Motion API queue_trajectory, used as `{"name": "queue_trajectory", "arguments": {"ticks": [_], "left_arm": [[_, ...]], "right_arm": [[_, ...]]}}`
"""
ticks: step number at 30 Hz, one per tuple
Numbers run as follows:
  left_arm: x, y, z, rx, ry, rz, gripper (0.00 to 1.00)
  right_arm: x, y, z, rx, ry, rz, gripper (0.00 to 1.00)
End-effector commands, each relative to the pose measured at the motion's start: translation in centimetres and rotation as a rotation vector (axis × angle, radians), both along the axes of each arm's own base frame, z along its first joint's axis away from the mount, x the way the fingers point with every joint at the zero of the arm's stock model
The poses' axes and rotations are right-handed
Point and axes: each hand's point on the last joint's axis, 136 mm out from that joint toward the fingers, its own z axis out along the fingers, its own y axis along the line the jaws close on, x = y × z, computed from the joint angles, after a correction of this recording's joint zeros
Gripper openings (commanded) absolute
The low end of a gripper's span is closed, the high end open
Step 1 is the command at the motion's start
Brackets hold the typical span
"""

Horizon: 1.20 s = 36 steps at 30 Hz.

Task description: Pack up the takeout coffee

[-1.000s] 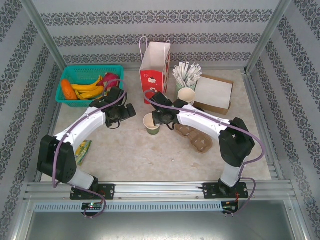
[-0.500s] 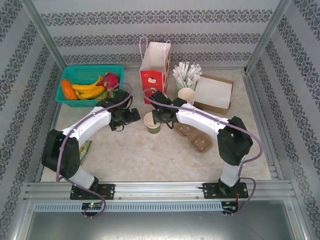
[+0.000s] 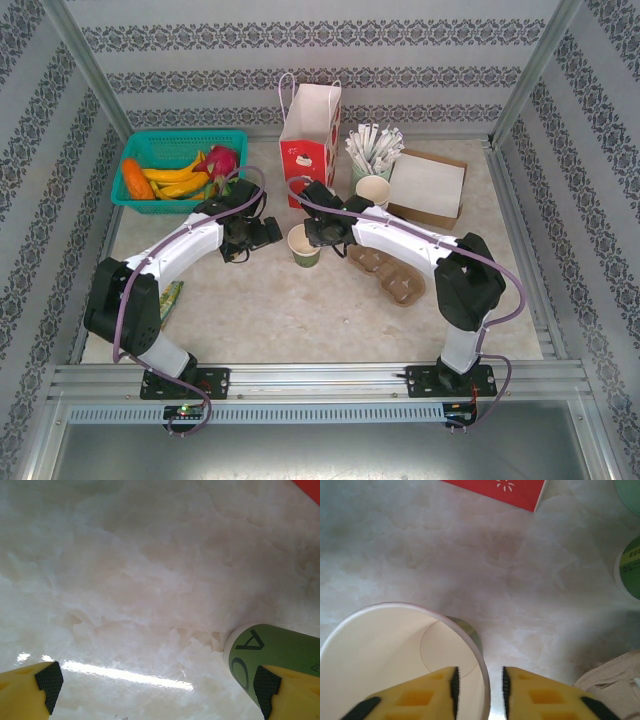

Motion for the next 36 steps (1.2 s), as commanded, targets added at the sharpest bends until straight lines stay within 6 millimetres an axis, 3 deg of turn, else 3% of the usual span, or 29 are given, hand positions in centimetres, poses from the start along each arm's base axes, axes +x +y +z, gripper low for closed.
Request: {"name": "queue_trajectory", "arguments": {"ticks": [1, 6, 11, 13, 19, 22, 26, 36], "left_arm": [[0.0, -0.5, 0.1, -0.007, -0.011, 0.016, 1.0], [0.7, -0.6, 0.9, -0.016, -0.058, 0.018, 1.0], [2.4, 0.2, 2.8, -0.014, -0.163, 0.11, 1.0], [3.1, 0.3, 3.5, -0.035, -0.214, 0.165, 1.0], [4.4, -0.3, 4.3, -0.1, -0.283, 0.207, 1.0], [4.9, -1.1, 4.8, -0.145, -0.31, 0.175, 1.0], [4.9, -1.0, 4.9, -0.145, -0.322, 0.18, 1.0], [3.8, -0.5, 3.4, -0.086, -0.215, 0.177, 1.0]], "right_arm": [[0.9, -0.9, 3.4, 0.025, -0.086, -0.028, 0.37], [1.0, -2.0, 6.3, 0.092, -0.177, -0.061, 0.59], [0.7, -5.9, 9.1, 0.186, -0.284, -0.186, 0.84], [0.5, -8.5, 8.9, 0.241, -0.285, -0.27, 0.93], [-0.5, -17.8, 5.1, 0.334, -0.133, -0.597, 0.93], [-0.7, -20.5, 2.6, 0.47, 0.028, -0.746, 0.91], [-0.8, -21.7, 0.1, 0.573, 0.226, -0.887, 0.87], [0.1, -21.7, -2.5, 0.638, 0.377, -1.159, 0.67]]}}
